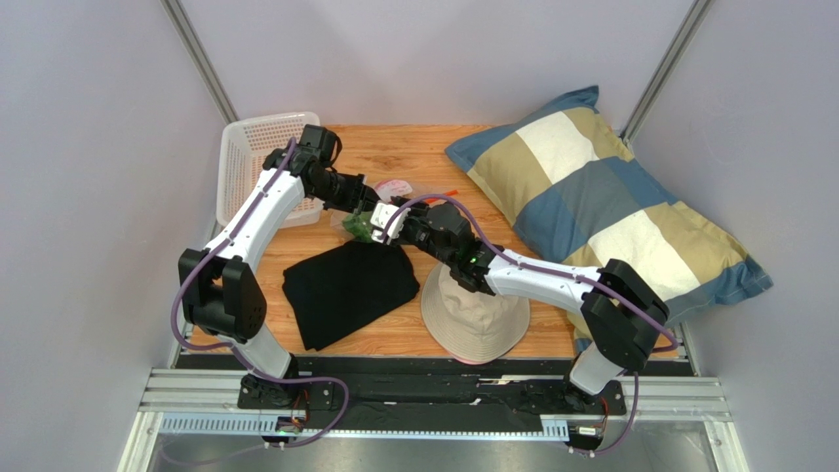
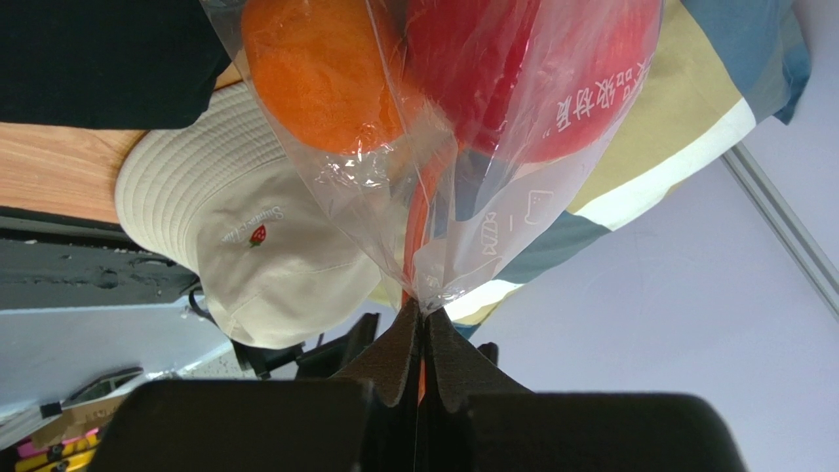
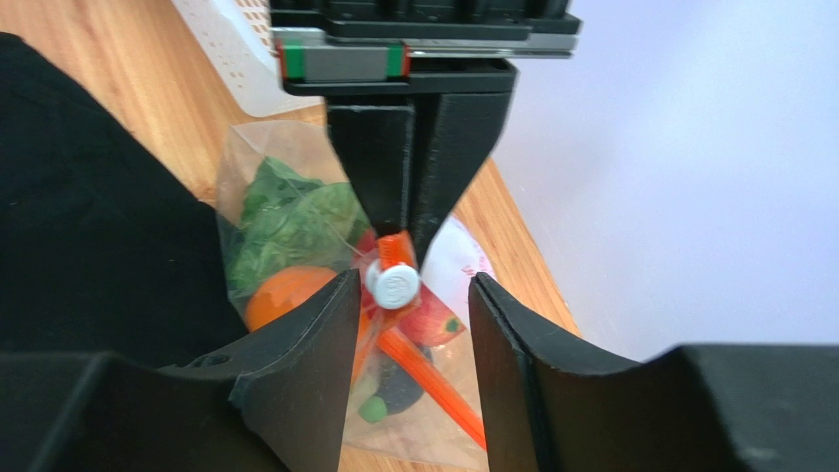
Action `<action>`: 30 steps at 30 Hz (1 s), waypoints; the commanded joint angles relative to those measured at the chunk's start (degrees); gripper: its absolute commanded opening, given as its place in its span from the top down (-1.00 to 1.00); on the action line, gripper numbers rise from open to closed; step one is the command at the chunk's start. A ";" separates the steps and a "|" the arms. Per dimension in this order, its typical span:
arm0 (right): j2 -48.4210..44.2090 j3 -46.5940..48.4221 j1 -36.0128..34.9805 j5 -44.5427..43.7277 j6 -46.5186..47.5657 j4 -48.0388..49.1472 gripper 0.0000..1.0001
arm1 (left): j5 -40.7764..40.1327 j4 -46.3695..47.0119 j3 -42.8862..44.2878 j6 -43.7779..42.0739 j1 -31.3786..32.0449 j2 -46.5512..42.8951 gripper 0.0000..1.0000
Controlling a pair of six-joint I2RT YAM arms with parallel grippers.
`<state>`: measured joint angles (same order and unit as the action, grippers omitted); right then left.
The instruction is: Open the zip-top bag and remove the fake food
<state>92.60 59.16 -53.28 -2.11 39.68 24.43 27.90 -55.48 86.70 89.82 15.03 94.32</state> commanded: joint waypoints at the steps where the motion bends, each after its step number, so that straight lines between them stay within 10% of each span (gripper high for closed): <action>1: 0.48 0.26 -0.78 -4.04 1.63 6.06 0.10 | 0.58 -1.82 0.84 2.38 0.35 -3.35 1.00; 22: -2.07 4.65 2.30 4.74 -3.12 -8.42 1.00 | -1.01 -1.82 -1.70 -2.73 0.53 -4.50 1.00; 30: -3.39 3.77 5.99 8.26 -2.77 -11.50 1.00 | -0.39 -1.56 -0.30 -2.11 0.53 -5.90 1.00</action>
<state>91.79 61.69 -49.76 5.93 37.91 15.16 25.82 -55.72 84.99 88.18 15.40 91.92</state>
